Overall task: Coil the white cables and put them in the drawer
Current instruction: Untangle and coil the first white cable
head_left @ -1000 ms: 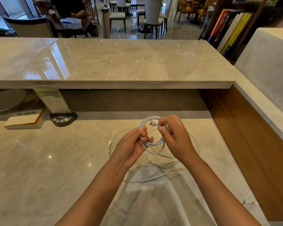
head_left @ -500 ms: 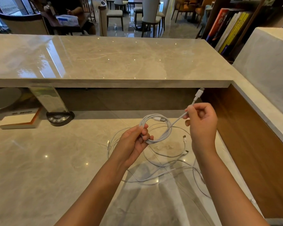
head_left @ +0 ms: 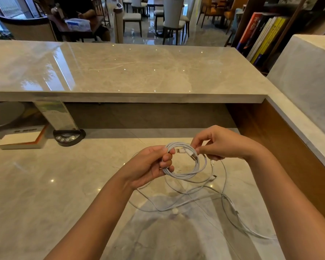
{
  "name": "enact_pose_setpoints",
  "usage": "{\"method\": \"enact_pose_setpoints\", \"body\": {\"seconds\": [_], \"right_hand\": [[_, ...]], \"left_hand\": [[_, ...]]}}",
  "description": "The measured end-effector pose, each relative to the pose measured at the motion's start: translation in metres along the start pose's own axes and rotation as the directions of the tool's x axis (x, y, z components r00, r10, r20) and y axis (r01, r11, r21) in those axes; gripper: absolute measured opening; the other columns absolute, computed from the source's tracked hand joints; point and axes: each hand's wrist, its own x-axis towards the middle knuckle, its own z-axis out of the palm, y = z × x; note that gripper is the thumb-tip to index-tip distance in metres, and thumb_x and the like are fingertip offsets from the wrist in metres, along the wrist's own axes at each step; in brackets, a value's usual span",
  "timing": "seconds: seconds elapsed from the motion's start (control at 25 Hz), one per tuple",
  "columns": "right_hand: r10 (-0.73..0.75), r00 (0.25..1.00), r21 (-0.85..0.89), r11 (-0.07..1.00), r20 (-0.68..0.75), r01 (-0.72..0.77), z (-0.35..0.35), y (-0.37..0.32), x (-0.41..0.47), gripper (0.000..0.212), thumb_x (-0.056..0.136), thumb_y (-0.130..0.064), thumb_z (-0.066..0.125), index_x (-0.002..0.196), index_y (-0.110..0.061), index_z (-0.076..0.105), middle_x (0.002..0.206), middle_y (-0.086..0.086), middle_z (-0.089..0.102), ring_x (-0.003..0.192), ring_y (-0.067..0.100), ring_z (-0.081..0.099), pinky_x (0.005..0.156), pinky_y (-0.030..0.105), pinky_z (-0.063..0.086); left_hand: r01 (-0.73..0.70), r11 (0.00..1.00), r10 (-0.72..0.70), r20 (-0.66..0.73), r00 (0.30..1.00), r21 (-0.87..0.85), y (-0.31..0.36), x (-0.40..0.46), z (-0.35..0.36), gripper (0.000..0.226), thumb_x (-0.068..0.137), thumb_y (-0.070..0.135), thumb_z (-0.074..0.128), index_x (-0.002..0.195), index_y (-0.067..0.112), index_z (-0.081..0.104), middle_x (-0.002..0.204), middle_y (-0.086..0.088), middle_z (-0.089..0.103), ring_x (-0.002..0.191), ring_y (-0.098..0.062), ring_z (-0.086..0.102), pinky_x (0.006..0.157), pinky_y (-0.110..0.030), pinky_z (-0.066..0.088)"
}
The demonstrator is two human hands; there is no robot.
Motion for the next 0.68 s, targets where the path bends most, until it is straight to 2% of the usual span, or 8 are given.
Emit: {"method": "enact_pose_setpoints", "body": {"seconds": [0.16,0.32,0.4,0.48,0.52,0.6,0.64,0.68], "right_hand": [[-0.07,0.997,0.114,0.991,0.045,0.064,0.006,-0.001,0.003,0.021,0.09,-0.002,0.053,0.09,-0.014,0.07,0.059,-0.005,0.065,0.051,0.009,0.052,0.049,0.019,0.044],[-0.016,0.999,0.252,0.967,-0.034,0.024,0.015,-0.002,0.011,0.025,0.089,-0.008,0.05,0.107,-0.024,0.054,0.085,0.009,0.067,0.065,0.016,0.054,0.057,0.026,0.046],[-0.033,0.998,0.12,0.992,-0.044,0.039,0.018,-0.003,0.013,0.029,0.083,-0.018,0.064,0.108,-0.03,0.055,0.091,0.006,0.066,0.066,0.011,0.053,0.059,0.022,0.045],[-0.044,0.996,-0.038,0.998,-0.072,0.042,0.023,-0.005,0.016,0.027,0.08,-0.022,0.07,0.106,-0.026,0.063,0.088,0.004,0.066,0.064,0.007,0.053,0.056,0.017,0.043],[-0.035,0.996,-0.057,0.998,-0.085,0.031,0.026,-0.005,0.018,0.023,0.081,-0.02,0.069,0.104,-0.022,0.067,0.084,0.007,0.067,0.063,0.008,0.053,0.055,0.018,0.042],[0.007,0.995,-0.033,0.999,-0.101,-0.011,0.031,-0.001,0.021,0.018,0.082,-0.017,0.067,0.099,-0.02,0.071,0.077,0.013,0.065,0.062,0.014,0.052,0.056,0.025,0.04],[0.035,0.993,-0.012,0.999,-0.112,-0.036,0.032,0.001,0.021,0.016,0.082,-0.016,0.067,0.097,-0.02,0.071,0.074,0.013,0.064,0.062,0.016,0.051,0.057,0.028,0.04],[0.061,0.99,0.005,0.998,-0.128,-0.061,0.033,0.004,0.02,0.016,0.081,-0.016,0.067,0.096,-0.021,0.071,0.073,0.013,0.063,0.063,0.017,0.051,0.057,0.029,0.04]], "left_hand": [[0.018,1.0,-0.018,0.018,1.0,-0.018,-0.007,0.001,-0.004,0.021,0.091,0.01,0.047,0.08,0.006,0.064,0.059,0.0,0.052,0.049,-0.005,0.049,0.065,-0.025,0.056],[-0.026,0.995,0.014,-0.126,0.992,-0.096,-0.015,0.004,-0.002,0.022,0.095,0.008,0.04,0.089,0.001,0.059,0.061,-0.005,0.055,0.05,-0.007,0.055,0.063,-0.025,0.058],[-0.052,0.987,0.024,-0.182,0.983,-0.152,-0.018,0.007,-0.003,0.023,0.096,0.008,0.039,0.089,0.001,0.06,0.06,-0.005,0.054,0.049,-0.007,0.055,0.062,-0.024,0.058],[-0.041,0.988,0.007,-0.221,0.975,-0.147,-0.018,0.008,-0.002,0.022,0.096,0.007,0.04,0.094,0.0,0.061,0.062,-0.006,0.054,0.05,-0.007,0.056,0.061,-0.023,0.058],[-0.032,0.996,0.009,-0.252,0.968,-0.087,-0.018,0.008,-0.001,0.021,0.096,0.007,0.041,0.098,0.0,0.061,0.066,-0.006,0.056,0.053,-0.008,0.058,0.061,-0.023,0.058],[-0.027,0.97,0.117,-0.366,0.923,0.241,-0.019,0.006,0.0,0.02,0.095,0.012,0.047,0.108,0.008,0.061,0.083,-0.006,0.064,0.068,-0.009,0.065,0.064,-0.021,0.057],[-0.031,0.883,0.245,-0.406,0.88,0.468,-0.02,0.005,0.0,0.021,0.094,0.017,0.051,0.113,0.015,0.059,0.096,-0.003,0.064,0.078,-0.008,0.065,0.065,-0.017,0.055],[-0.033,0.722,0.396,-0.374,0.839,0.691,-0.019,0.002,-0.001,0.023,0.09,0.023,0.056,0.114,0.022,0.056,0.106,0.003,0.061,0.087,-0.005,0.063,0.066,-0.013,0.053]]}}
